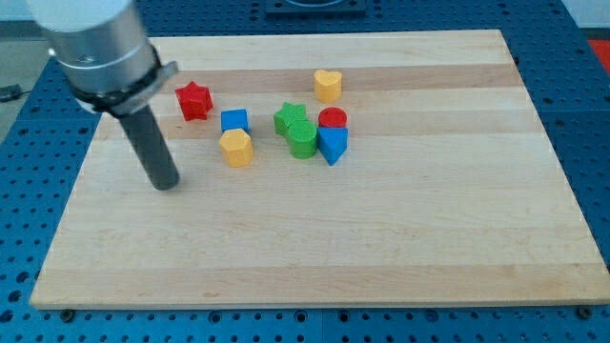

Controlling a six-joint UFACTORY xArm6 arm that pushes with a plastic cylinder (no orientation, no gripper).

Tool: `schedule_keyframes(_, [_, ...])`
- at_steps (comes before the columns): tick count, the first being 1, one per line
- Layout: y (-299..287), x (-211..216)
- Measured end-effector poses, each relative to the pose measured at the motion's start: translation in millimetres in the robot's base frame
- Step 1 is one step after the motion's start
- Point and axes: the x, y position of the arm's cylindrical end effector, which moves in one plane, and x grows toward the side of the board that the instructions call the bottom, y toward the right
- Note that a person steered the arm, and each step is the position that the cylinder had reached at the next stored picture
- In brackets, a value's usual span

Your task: Move the blue cube into the yellow hexagon and green star

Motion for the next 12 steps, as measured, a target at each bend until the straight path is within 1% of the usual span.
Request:
schedule_keyframes(1, [20.6,-12.3])
schedule_keyframes(2, [80.5,-14.3])
schedule_keyframes(3, [128.0,-28.5])
schedule_keyframes(4, [126.7,-28.7])
schedule_keyframes(5, [67.7,-21.2])
schedule_keyframes(6, [30.6,-41.0])
schedule_keyframes(7, [46.3,-70.2])
schedule_keyframes(8, [81.9,-75.8])
schedule_keyframes(9, [81.9,-77.3])
schedule_keyframes(10, [27.8,-80.1])
schedule_keyframes(11, [-41.6,-81.6])
schedule_keyframes(12, [-88.1,-122.8])
